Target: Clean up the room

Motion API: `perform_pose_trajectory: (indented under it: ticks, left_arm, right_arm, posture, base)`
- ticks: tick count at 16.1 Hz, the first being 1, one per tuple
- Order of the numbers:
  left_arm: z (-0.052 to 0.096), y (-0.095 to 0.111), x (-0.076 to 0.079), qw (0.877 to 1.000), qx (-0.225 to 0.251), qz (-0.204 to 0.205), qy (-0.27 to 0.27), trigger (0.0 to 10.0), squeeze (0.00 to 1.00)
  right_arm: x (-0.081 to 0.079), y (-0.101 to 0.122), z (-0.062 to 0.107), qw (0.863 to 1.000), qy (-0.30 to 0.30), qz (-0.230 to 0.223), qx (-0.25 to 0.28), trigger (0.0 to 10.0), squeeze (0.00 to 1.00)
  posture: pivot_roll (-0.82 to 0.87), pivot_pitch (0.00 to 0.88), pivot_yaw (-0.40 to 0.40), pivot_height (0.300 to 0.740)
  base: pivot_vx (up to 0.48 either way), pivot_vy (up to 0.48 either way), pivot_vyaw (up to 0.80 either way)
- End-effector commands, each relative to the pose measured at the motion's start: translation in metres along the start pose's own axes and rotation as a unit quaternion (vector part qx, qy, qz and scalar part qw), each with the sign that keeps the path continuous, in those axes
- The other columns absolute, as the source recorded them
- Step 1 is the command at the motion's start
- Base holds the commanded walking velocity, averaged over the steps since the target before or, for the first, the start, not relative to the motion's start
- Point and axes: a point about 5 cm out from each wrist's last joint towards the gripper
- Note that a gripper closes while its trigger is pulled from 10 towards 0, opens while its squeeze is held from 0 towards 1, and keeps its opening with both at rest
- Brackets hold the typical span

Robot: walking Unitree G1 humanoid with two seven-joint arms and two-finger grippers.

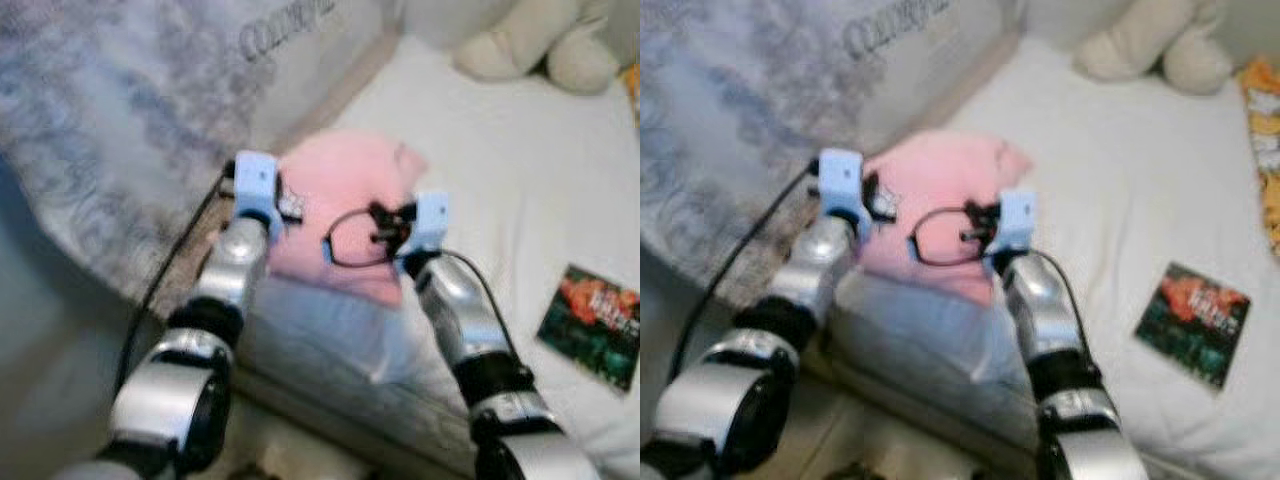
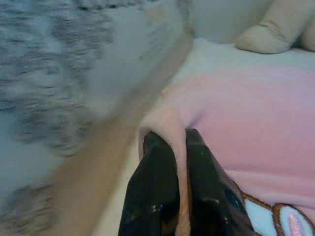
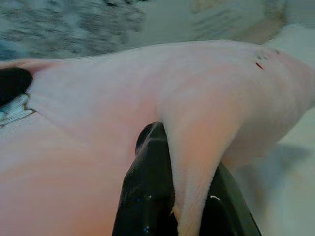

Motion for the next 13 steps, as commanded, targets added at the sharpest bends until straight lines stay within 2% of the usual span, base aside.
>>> perform_pose_trajectory:
  ticks: [1,7,8,9,10,11,12,13]
  left_arm:
    - [-0.004,0.018,-0.035,0.997,0.030,0.002,0.068,10.0,0.00]
    - [-0.013,0.027,-0.034,0.999,0.027,-0.004,0.044,10.0,0.00]
    - [-0.014,0.026,-0.034,0.999,0.014,0.000,0.045,10.0,0.00]
    - [-0.016,0.026,-0.031,0.999,0.007,0.000,0.045,10.0,0.00]
    - [-0.017,0.027,-0.029,0.999,0.007,-0.001,0.045,10.0,0.00]
    - [-0.018,0.027,-0.028,0.998,-0.006,-0.017,0.059,10.0,0.00]
    - [-0.019,0.026,-0.032,0.997,-0.022,-0.021,0.075,10.0,0.00]
    - [-0.019,0.028,-0.042,0.993,-0.030,-0.041,0.105,10.0,0.00]
  right_arm:
    - [0.022,0.007,0.007,0.998,-0.053,-0.003,0.020,10.0,0.00]
    - [0.024,0.002,0.015,0.998,-0.056,0.006,0.007,10.0,0.00]
    - [0.026,0.003,0.007,0.998,-0.052,0.017,-0.007,10.0,0.00]
    - [0.030,0.008,-0.006,0.997,-0.058,0.049,-0.032,10.0,0.00]
    - [0.032,0.010,-0.010,0.995,-0.060,0.062,-0.042,10.0,0.00]
    - [0.031,0.014,-0.017,0.995,-0.058,0.062,-0.056,10.0,0.00]
    - [0.024,0.012,-0.024,0.994,-0.047,0.060,-0.072,10.0,0.00]
    - [0.005,0.008,-0.034,0.994,-0.026,0.064,-0.085,10.0,0.00]
  posture:
    - [-0.01,0.000,-0.006,0.740]
    - [-0.04,0.000,-0.017,0.740]
    - [-0.06,0.000,-0.019,0.740]
    - [-0.09,0.031,-0.042,0.740]
    - [-0.09,0.031,-0.042,0.740]
    - [-0.10,0.078,-0.054,0.740]
    - [-0.10,0.125,-0.074,0.740]
    - [-0.09,0.149,-0.087,0.740]
  base:
    - [0.480,0.000,0.00]
    - [0.480,0.000,0.00]
    - [0.480,0.000,0.00]
    - [0.480,0.000,0.00]
    - [0.480,0.000,0.00]
    - [0.000,0.000,0.00]
    - [0.000,0.000,0.00]
    - [0.000,0.000,0.00]
Point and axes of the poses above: a point about 5 cm out from each wrist's last joint towards the gripper, its own z axis pointing back from the gripper into the wrist, its own y axis along the axis of the wrist's last joint, x = y × z, and after that the axes turned 7 degrees about -z, right-handed
